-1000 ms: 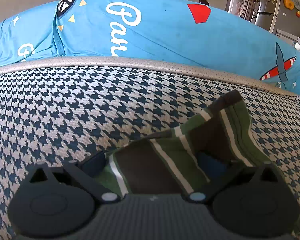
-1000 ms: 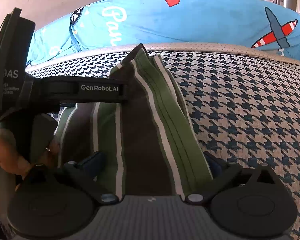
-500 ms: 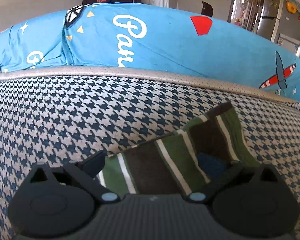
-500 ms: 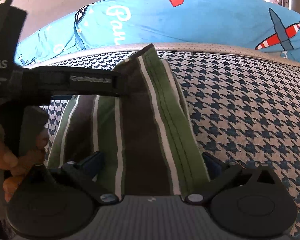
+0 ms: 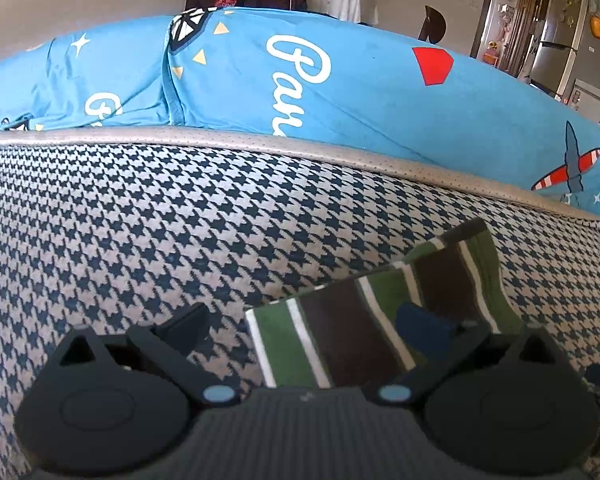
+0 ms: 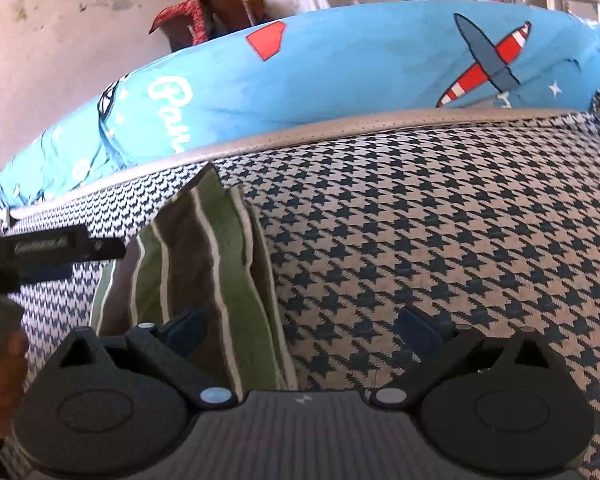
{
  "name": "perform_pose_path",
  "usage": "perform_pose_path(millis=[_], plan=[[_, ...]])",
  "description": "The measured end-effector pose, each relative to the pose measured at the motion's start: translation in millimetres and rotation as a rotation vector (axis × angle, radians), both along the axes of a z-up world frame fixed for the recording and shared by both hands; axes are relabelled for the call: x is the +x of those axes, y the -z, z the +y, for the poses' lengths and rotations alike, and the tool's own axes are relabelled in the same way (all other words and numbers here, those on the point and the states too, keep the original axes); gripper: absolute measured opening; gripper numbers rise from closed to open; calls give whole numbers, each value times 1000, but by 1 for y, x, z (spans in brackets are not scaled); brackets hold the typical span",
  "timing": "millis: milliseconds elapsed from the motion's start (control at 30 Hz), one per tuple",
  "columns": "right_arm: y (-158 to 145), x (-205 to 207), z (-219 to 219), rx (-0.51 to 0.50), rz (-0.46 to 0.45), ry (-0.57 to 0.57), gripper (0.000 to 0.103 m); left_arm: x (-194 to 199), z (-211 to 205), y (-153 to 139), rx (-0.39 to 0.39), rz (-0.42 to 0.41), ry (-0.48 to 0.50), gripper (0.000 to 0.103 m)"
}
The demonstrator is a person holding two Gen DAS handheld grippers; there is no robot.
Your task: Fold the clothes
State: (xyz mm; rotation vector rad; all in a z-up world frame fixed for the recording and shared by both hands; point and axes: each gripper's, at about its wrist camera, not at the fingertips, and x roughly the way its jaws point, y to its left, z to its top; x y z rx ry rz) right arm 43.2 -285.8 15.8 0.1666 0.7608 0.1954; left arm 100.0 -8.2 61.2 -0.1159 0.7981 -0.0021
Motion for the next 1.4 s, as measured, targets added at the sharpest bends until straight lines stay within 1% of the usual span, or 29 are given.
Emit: perform_pose_path(millis=[167, 300, 367, 500, 733, 933, 1100, 1300, 1400], plan=[[1, 3, 0, -13, 5, 12, 101, 2, 1, 10, 9, 39, 0, 103], [9, 7, 6, -88, 30, 30, 101, 5, -2, 20, 44, 71, -11, 103], [12, 9, 5, -80, 41, 40, 101, 7, -2, 24, 54, 86, -21, 103], [14, 9, 3, -81, 43, 47, 101, 10, 0, 31, 50, 109, -37, 103], [16, 11, 6, -112, 32, 48, 102, 13, 6, 41, 29, 139, -71, 103], [16, 11, 5, -116, 31, 44, 103, 11, 5, 41, 42, 136, -74, 103], [16, 11, 6, -124, 33, 36, 103, 5, 1, 35, 58, 133, -61, 103], [16, 12, 6, -121, 43, 37, 103, -5, -3, 28, 48, 143, -42, 103], [16, 13, 6, -121, 48, 35, 103, -10, -5, 26, 57, 142, -31, 103]])
